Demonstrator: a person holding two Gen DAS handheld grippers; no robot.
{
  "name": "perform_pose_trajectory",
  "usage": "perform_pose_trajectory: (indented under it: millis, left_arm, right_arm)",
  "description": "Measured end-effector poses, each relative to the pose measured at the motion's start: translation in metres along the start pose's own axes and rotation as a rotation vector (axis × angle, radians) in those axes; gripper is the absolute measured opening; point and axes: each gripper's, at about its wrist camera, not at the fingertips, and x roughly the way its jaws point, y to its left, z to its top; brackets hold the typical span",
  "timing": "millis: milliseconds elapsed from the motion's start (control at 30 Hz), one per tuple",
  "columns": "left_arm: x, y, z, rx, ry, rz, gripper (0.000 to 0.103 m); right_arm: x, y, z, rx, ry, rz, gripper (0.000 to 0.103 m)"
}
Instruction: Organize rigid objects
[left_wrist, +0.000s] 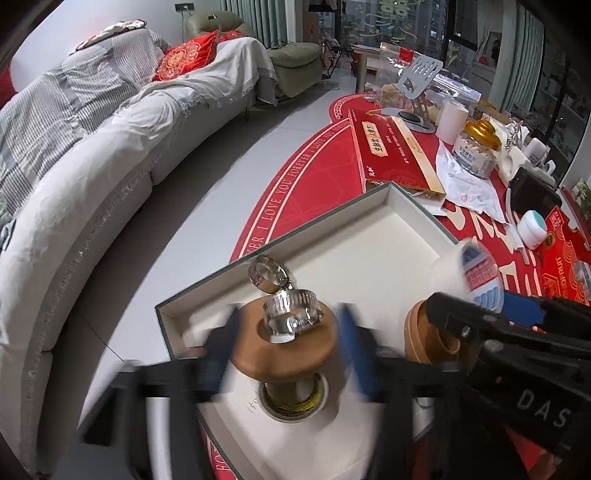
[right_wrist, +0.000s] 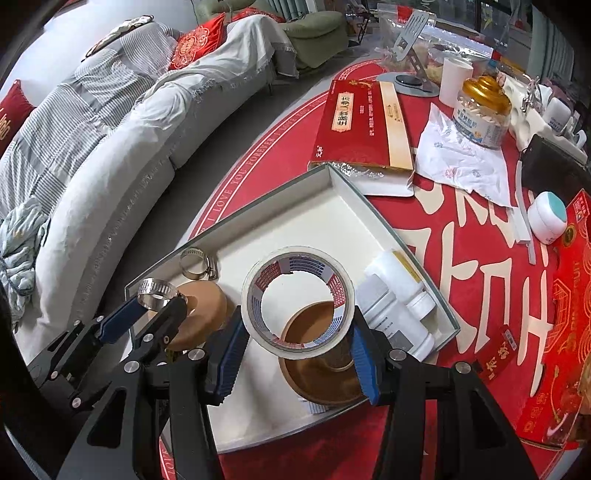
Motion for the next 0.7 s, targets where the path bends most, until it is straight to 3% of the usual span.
perform_pose_trajectory:
  millis: [33, 100, 133, 267, 367, 567, 700]
  left_arm:
    - [-0.001, 0.001, -0.001, -0.003, -0.013, 0.028, 0.079]
    - [-0.005, 0.007, -0.001, -0.017, -0.022, 0.013, 0.085]
    - [-0.006, 0.009, -0.002, -0.024, -0.017, -0.001, 0.085]
    - [-0.029, 0.01, -0.013, -0.02, -0.04, -0.023, 0.085]
    - [-0.054, -0.001, -0.039, 0.035, -0.06, -0.075, 0.086]
    - [-0.079, -0.043, -0.109, 0.105, 0.003, -0.167, 0.097]
    - [-0.077, -0.08, -0.133, 0.169, 0.039, -0.165, 0.098]
  right_arm:
    - [0.001, 0.0, 0.0, -0.001, 0.005, 0.004, 0.063]
    - [-0.002, -0.003, 0.0, 0.008, -0.019, -0.052, 0.097]
    - [-0.005, -0.005, 0.0, 0.009, -0.036, -0.051, 0.1]
    - [-0.021, -0.015, -0.006, 0.03, -0.057, -0.021, 0.101]
    - [-0.039, -0.026, -0.026, 0.039, -0.074, -0.031, 0.101]
    - [-0.067, -0.068, -0.109, 0.091, -0.078, -0.149, 0.101]
    - [-0.069, -0.104, -0.156, 0.187, -0.016, -0.199, 0.101]
